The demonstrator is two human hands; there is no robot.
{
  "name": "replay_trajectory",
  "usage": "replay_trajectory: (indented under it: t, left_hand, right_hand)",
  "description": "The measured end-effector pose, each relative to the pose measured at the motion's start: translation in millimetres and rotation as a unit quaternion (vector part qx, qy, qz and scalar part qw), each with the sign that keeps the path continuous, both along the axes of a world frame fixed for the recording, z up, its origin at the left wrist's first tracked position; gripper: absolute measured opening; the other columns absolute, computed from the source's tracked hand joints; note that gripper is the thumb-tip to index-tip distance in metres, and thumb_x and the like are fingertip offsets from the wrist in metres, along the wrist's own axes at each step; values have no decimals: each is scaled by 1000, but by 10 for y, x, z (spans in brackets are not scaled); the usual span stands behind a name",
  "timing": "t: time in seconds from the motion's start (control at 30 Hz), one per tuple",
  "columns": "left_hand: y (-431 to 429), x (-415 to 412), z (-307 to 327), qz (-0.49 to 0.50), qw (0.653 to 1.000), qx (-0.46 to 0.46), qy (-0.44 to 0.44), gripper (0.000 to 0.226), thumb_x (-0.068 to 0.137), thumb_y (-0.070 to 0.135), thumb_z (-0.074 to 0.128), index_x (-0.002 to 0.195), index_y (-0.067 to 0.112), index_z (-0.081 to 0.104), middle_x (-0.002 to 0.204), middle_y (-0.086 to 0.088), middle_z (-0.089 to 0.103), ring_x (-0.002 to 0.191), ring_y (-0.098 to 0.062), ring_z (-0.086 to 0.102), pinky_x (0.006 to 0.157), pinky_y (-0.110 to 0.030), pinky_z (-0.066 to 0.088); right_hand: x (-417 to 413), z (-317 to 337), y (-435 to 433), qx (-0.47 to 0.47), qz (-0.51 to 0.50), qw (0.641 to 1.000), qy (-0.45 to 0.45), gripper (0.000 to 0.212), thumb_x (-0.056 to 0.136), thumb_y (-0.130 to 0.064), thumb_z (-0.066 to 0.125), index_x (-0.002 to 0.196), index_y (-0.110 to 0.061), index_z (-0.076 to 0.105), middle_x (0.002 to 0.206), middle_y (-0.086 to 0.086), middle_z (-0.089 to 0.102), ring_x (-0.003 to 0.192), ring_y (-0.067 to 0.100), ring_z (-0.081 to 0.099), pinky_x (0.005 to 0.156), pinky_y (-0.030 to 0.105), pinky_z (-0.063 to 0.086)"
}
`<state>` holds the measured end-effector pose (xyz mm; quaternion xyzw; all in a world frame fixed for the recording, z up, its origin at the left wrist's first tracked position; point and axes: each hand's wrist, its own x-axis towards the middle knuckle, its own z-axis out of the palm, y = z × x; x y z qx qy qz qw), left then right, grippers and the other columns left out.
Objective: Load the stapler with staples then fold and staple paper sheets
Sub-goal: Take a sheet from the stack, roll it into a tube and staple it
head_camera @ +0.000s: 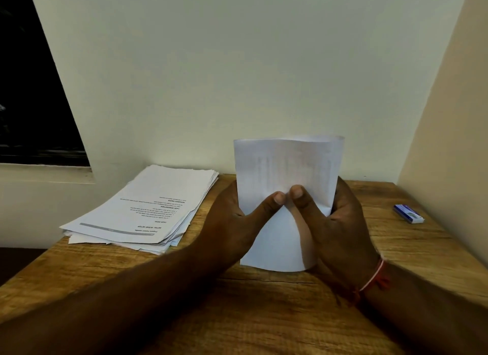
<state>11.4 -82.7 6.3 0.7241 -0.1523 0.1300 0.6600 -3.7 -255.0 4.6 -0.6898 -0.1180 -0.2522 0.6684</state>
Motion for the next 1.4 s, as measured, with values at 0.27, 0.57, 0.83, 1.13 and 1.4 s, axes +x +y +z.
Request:
replay_trajectory:
  t: [0.27,0.57,0.83,1.13,1.4]
  left_hand:
    - [-5,-7,-24,-6,1000,10,-16,32,84,53,76,112,45,61,94,40,76,91,8,78,71,-12,61]
    - [25,47,-26,-15,1000,19,-14,25,88,47,75,110,41,65,92,35,79,89,7,78,69,-11,60]
    - [115,77,55,-79,995,-59,14,24,104,33,69,123,21,77,115,0,86,105,-19,84,85,-33,68]
    - [399,237,264,-160,964,-212,-17,47,105,39,63,149,24,67,115,-9,79,102,-27,73,85,-34,66]
    - [383,220,234,-148,963,-226,-5,32,99,26,62,125,19,81,111,-3,82,100,-14,79,84,-26,65]
  right_hand:
    - [-32,34,11,-1,9,1000,-24,43,78,-54,77,118,-48,61,103,-30,73,98,-2,74,66,15,61]
    - [117,-14,-190,-8,51,999,-12,58,81,-17,90,129,-38,64,119,-16,77,111,11,77,82,29,67]
    - [181,56,-286,76,130,987,55,56,86,6,81,135,-16,67,119,4,82,105,28,81,80,39,68]
    - [180,93,-324,83,234,961,124,51,88,11,72,137,-5,68,124,19,80,109,43,79,85,49,68]
    - [164,85,-322,71,222,966,116,52,87,12,75,135,-8,68,122,17,81,107,41,80,84,49,68]
